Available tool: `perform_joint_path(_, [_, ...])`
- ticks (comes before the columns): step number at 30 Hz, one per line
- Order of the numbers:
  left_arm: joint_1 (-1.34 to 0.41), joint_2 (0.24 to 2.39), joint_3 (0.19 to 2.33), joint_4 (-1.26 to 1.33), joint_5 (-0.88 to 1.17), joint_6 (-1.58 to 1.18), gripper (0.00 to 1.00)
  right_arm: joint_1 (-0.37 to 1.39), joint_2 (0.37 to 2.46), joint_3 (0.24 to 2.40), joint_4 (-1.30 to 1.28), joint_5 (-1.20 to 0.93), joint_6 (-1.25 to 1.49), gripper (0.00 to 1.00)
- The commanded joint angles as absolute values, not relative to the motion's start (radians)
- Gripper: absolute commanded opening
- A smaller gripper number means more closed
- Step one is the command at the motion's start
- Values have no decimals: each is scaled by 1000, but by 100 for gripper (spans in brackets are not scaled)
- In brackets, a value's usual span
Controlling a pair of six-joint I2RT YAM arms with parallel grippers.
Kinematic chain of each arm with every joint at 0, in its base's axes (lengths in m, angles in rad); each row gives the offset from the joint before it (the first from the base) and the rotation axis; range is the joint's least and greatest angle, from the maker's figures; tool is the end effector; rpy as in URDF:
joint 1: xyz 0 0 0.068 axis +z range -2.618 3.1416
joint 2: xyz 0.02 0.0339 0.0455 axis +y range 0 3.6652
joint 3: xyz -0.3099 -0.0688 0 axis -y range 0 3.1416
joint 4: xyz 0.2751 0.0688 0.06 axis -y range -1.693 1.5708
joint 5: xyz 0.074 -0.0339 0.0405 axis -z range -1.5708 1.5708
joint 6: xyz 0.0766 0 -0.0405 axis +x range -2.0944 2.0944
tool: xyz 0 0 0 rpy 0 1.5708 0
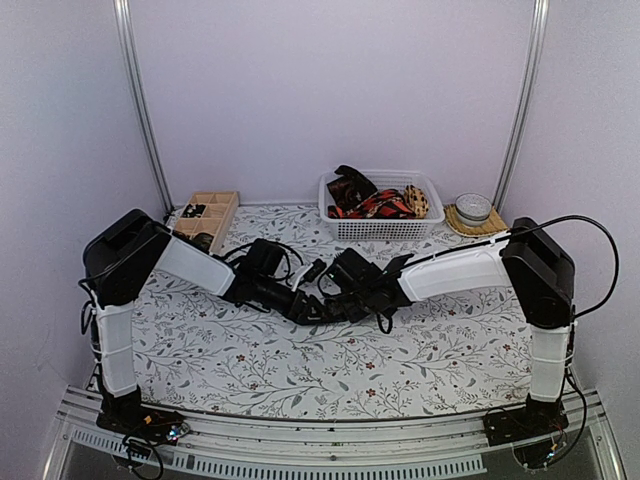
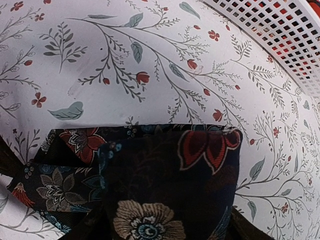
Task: Roll the ties
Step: Roll the tie at the center of the board.
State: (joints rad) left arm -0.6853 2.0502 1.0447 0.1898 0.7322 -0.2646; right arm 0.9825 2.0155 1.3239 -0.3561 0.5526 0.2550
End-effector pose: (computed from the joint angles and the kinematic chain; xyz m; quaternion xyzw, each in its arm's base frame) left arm 0.3166 -0.3249 0.0929 0.3103 0.8213 -0.4533 0.1539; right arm 0.2959 0.3712 0.1434 -0.2647 0.8936 -0.0704 0.3555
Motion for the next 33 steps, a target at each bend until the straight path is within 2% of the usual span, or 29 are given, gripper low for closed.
perform_joint_path(1, [-684, 2084, 984, 32, 668, -293, 74, 993, 2028, 1301, -334, 529, 234, 69])
perform_joint_path(6, [-683, 2089, 972, 43, 668, -301, 74, 994, 1954, 1321, -362, 478, 252, 73])
perform_joint_path(22, [-679, 2081, 964, 46, 659, -310, 74, 968, 1834, 1349, -379, 370, 278, 76])
perform_joint_path(33, [-656, 2000, 947, -8, 531, -302, 75, 920, 1787, 1331, -342, 222, 289, 77])
